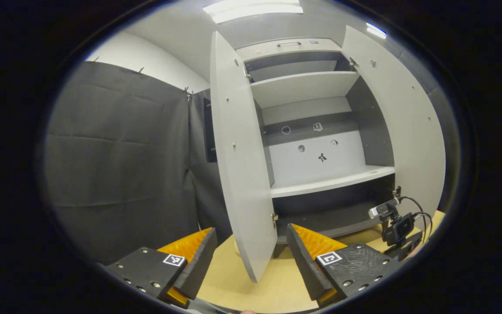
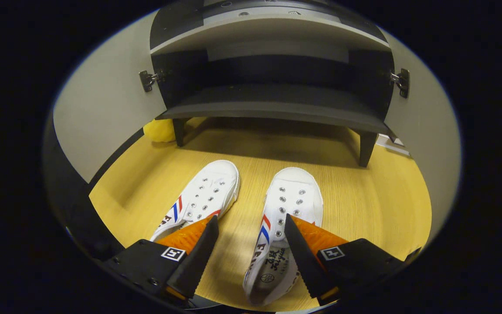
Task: Grab one shoe with the right hand and put it into the shoe cabinet, grab the other shoe with the left hand and put it into the shoe cabinet; then close the right door with the right hand and the left door with the left hand.
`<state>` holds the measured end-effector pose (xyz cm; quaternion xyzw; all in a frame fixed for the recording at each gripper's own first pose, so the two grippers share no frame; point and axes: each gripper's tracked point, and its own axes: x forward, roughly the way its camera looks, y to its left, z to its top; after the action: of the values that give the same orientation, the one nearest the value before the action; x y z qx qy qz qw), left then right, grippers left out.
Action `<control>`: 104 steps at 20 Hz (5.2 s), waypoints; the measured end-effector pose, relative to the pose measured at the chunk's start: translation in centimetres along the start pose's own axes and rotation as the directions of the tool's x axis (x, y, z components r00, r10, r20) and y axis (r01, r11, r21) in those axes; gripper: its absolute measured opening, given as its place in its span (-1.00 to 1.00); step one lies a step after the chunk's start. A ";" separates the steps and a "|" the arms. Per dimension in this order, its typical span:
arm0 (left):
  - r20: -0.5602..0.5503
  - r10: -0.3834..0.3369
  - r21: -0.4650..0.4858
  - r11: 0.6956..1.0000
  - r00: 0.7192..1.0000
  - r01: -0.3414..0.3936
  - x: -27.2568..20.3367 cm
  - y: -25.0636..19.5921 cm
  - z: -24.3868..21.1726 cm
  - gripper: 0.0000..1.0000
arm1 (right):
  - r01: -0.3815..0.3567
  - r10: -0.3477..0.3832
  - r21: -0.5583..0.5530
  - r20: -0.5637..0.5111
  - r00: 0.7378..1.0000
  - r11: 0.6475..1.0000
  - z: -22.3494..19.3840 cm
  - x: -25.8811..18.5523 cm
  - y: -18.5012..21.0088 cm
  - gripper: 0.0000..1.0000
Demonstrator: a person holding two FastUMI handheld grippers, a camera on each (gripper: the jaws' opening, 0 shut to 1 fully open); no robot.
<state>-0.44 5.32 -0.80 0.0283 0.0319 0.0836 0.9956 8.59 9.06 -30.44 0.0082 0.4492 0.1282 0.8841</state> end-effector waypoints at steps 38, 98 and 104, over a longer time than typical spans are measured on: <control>0.035 -0.107 -0.024 0.994 0.994 0.108 -0.3 -4.5 0.9 0.87 | 0.018 -0.041 0.093 0.246 0.969 0.995 11.1 -10.4 -3.0 -0.93; -0.337 -0.435 -0.144 0.900 0.835 0.411 11.4 -14.0 -14.3 0.87 | 0.274 -0.202 0.019 0.726 0.657 0.962 31.8 -28.8 -8.0 0.99; -0.485 -0.483 -0.198 0.873 0.729 0.446 11.1 -16.4 -20.9 0.87 | 0.281 -0.199 0.000 0.708 0.678 0.960 26.5 -29.8 -7.9 1.00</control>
<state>11.77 -7.92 -23.28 -0.0382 0.3029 -0.1623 0.9383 14.64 -2.89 7.96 -0.0510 0.0693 0.0225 0.9960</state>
